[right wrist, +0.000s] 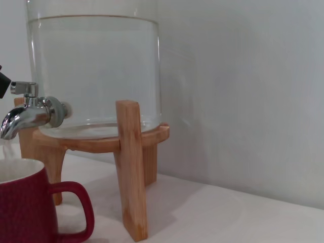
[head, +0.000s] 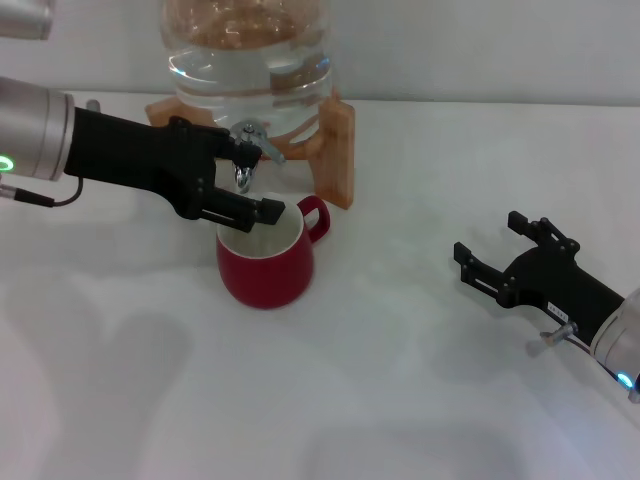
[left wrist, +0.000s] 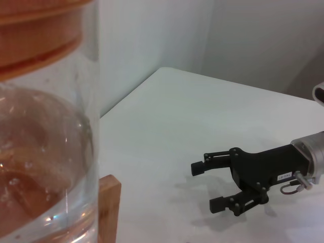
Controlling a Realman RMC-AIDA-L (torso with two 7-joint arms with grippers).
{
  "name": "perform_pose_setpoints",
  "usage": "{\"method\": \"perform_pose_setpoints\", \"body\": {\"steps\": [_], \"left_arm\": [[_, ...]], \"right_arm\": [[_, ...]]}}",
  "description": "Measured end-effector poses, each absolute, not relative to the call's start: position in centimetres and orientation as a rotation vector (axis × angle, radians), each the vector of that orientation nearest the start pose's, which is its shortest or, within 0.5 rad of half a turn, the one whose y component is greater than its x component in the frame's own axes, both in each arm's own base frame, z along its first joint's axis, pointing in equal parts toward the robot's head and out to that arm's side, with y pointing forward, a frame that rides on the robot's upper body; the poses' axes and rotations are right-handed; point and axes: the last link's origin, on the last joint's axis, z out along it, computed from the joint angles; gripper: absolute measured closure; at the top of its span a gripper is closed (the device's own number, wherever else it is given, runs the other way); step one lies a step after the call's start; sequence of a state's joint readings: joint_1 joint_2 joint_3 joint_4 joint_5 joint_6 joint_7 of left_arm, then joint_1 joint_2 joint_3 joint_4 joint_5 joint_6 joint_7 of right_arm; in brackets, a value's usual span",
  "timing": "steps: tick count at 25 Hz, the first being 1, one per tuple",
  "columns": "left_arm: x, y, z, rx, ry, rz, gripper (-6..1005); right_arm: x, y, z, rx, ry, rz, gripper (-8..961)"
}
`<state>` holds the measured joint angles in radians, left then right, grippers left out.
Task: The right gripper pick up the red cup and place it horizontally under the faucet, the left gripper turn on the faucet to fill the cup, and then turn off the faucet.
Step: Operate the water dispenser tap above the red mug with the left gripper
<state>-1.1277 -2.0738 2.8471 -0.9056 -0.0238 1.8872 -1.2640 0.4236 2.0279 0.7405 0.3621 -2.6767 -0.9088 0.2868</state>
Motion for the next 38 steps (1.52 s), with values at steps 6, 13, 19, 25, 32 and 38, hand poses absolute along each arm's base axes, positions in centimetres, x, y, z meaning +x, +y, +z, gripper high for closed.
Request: {"method": "perform_pose_setpoints", "body": {"steps": [6, 13, 19, 25, 32, 38], "left_arm": [[-18.9, 38.6, 5.5, -2.914, -0.395, -0.327, 126], [-18.7, 38.7, 5.5, -2.924, -0.392, -0.308, 126], [-18.4, 38.9, 5.4, -2.931, -0.39, -0.298, 126], [-18.1, 39.0, 5.2, -2.943, -0.386, -0.284, 126], [-17.8, 39.3, 4.7, -2.955, -0.377, -0.254, 127], [-17.5, 39.5, 4.7, -2.958, -0.363, -0.25, 127]], "right_arm": [[29.1, 32.1, -8.2, -2.108, 0.544, 0.646, 78], [29.1, 32.1, -8.2, -2.107, 0.545, 0.65, 78], [29.1, 32.0, -8.3, -2.109, 0.546, 0.652, 78], [29.0, 31.9, -8.3, -2.11, 0.548, 0.656, 78], [29.0, 32.0, -8.3, -2.108, 0.547, 0.659, 78], [28.9, 32.0, -8.2, -2.104, 0.547, 0.66, 78]]}}
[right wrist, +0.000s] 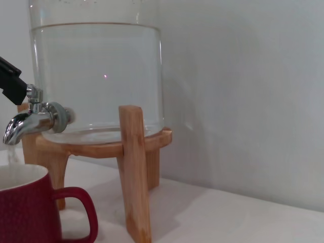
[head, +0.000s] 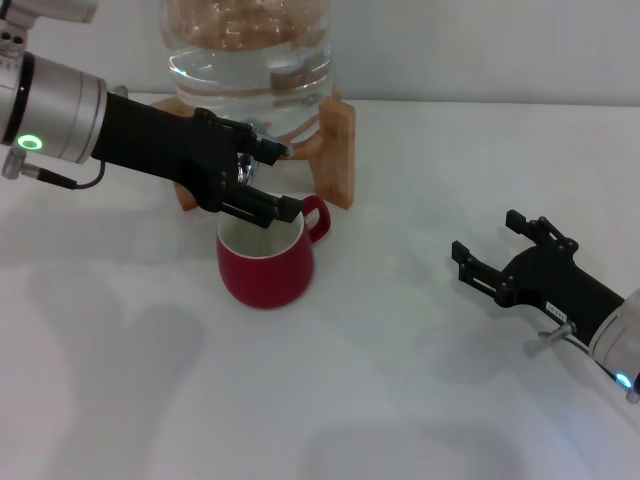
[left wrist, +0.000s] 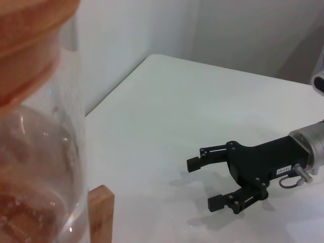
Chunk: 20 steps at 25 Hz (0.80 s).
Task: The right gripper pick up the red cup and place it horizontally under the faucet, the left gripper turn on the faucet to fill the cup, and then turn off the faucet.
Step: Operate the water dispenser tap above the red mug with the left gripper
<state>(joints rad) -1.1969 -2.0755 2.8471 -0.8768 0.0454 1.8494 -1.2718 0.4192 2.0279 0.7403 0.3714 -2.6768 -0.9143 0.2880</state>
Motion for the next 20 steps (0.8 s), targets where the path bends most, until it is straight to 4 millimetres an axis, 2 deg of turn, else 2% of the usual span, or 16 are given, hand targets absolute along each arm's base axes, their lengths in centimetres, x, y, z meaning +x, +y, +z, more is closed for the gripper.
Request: {"method": "perform_pose_setpoints", "body": {"steps": [20], "left_arm": [[-16.47, 39.92, 4.15, -2.972, -0.337, -0.259, 127]], "right_arm": [[29.05, 31.96, -8.23, -2.106, 0.546, 0.656, 78]]}}
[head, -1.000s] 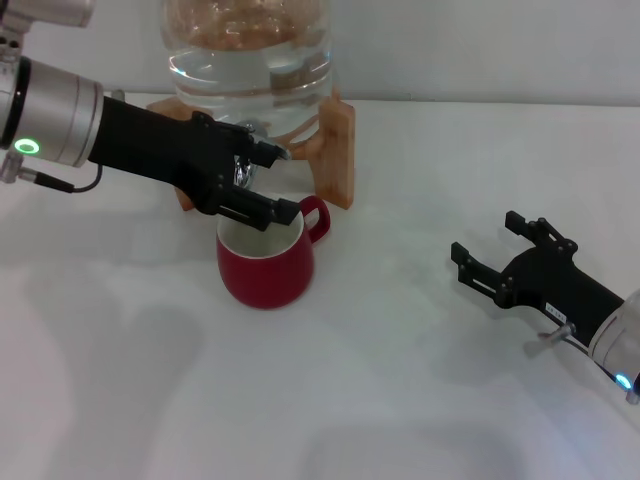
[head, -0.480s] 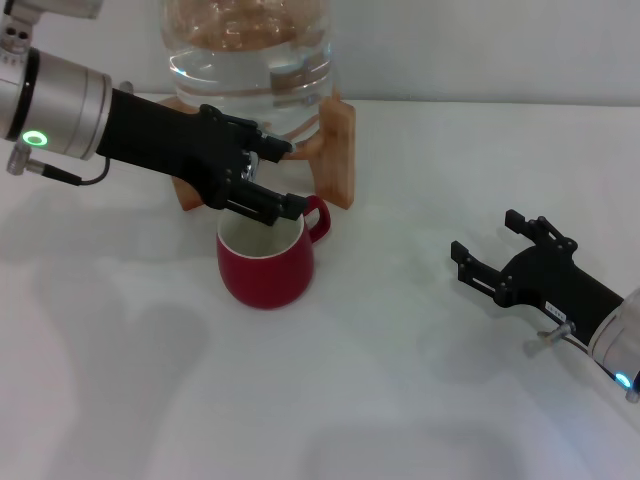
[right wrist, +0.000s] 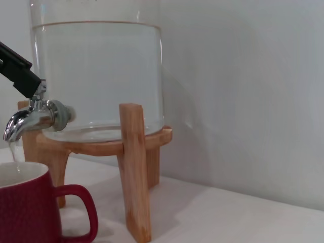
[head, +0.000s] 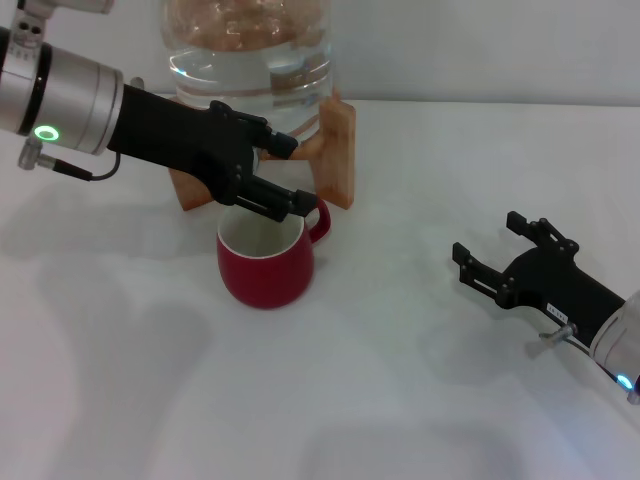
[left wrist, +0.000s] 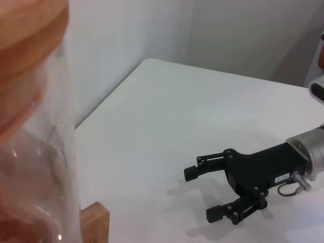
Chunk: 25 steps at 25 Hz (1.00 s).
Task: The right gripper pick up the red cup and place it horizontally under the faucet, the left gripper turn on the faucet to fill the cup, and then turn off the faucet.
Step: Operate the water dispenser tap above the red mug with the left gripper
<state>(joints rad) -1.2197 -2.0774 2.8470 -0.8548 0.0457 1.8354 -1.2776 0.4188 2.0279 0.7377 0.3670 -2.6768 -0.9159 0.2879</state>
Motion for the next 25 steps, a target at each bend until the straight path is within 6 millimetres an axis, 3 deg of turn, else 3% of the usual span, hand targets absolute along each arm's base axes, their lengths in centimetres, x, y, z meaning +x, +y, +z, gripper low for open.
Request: {"method": "perform_pose_setpoints", "body": {"steps": [25], "left_arm": [[-16.06, 40.55, 4.13, -2.95, -0.319, -0.239, 127]], "right_arm": [[28.99, 31.88, -8.15, -2.105, 0.542, 0.668, 78]]}}
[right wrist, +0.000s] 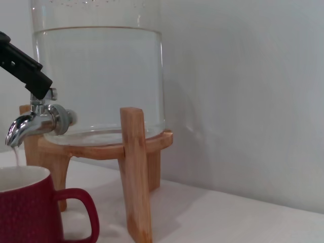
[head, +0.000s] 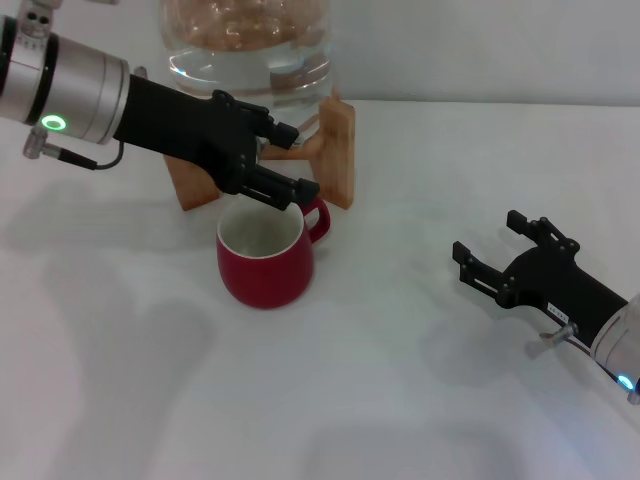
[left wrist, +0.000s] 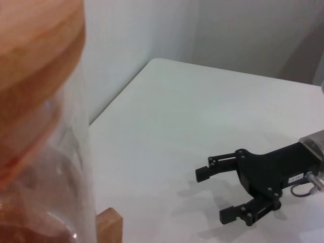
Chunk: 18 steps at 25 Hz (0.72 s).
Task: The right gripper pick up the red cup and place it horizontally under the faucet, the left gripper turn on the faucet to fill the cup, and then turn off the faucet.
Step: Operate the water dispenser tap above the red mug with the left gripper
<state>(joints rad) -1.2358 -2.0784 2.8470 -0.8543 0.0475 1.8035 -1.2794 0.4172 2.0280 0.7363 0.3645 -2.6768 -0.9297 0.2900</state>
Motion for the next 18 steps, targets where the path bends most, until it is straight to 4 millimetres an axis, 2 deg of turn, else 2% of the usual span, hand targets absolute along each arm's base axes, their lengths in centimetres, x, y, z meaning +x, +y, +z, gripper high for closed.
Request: {"method": "perform_pose_setpoints", "body": {"steps": [18], "left_arm": [[-15.25, 41.19, 3.44, -2.958, -0.306, -0.193, 126]], "right_arm": [[29.0, 31.84, -8.11, -2.103, 0.541, 0.671, 78]]}}
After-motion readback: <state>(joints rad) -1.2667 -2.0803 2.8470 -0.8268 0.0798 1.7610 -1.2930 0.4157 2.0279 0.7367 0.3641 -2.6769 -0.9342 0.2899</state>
